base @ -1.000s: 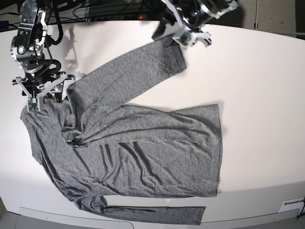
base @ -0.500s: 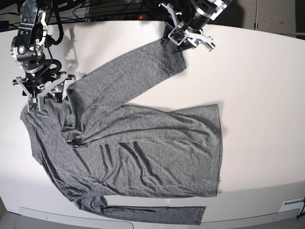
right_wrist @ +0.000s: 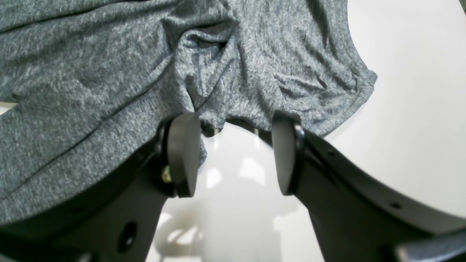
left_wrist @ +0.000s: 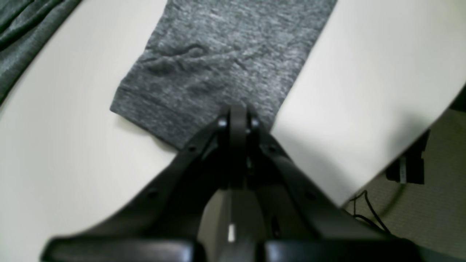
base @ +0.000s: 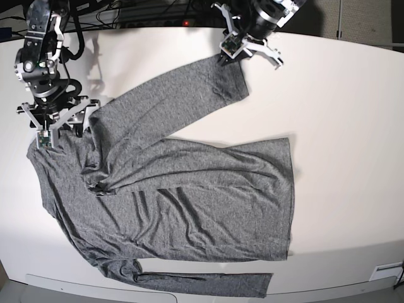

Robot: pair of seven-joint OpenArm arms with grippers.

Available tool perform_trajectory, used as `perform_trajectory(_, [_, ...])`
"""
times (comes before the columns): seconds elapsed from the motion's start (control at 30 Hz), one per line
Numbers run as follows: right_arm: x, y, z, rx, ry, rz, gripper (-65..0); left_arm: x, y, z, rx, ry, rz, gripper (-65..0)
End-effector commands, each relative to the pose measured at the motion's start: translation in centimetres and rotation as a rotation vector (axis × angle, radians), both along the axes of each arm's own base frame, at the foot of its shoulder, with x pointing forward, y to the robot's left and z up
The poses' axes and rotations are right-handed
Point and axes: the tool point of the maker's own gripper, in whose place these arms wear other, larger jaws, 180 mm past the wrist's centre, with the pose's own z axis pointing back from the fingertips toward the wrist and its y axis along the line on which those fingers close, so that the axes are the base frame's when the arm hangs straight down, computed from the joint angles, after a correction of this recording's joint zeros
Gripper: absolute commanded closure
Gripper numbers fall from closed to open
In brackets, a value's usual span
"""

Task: Fold the T-shirt properly
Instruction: 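Move the left gripper to the sleeve cuff and grasp it, then grasp the shirt body near the shoulder with the right gripper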

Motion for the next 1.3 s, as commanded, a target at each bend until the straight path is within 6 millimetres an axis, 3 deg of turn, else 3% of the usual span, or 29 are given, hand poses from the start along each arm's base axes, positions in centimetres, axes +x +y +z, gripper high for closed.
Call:
perform_trajectory(0.0, [0.8, -0.2, 1.6, -0.012, -0.058, 0.007, -31.7, 0.1, 0.1, 0.0, 0.013, -0.003, 0.002, 0.0])
perform_trajectory(0.33, [1.1, 0.6, 2.0, 0.063, -0.091, 0.013, -31.7, 0.3, 0.1, 0.4, 0.009, -0.013, 0.003, -0.1])
perform_trajectory(0.4, [1.1, 0.6, 2.0, 0.063, -0.09, 0.013, -31.7, 0.6, 0.0, 0.9, 0.003, -0.026, 0.004, -17.2])
perform_trajectory(0.43, [1.1, 0.6, 2.0, 0.063, -0.09, 0.013, -31.7, 0.8, 0.0, 1.2, 0.0, -0.036, 0.005, -23.2])
perform_trajectory(0.47, [1.1, 0.6, 2.0, 0.063, -0.09, 0.013, -31.7, 1.1, -0.1, 1.7, -0.005, -0.049, 0.007, -24.8])
perform_trajectory(0.6, [1.1, 0.6, 2.0, 0.063, -0.089, 0.013, -31.7, 2.2, -0.3, 4.3, -0.034, -0.108, 0.02, -24.7])
perform_trajectory(0.8, [1.1, 0.6, 2.0, 0.063, -0.089, 0.013, -31.7, 1.9, -0.2, 5.0, -0.064, -0.042, 0.061, -24.7])
perform_trajectory(1.07, [1.1, 0.6, 2.0, 0.062, -0.089, 0.013, -31.7, 1.0, -0.3, 3.8, -0.058, -0.012, 0.014, -24.7])
perform_trajectory(1.27, [1.1, 0.6, 2.0, 0.063, -0.089, 0.013, -31.7, -0.2, -0.1, 0.9, -0.035, 0.052, 0.005, -24.7])
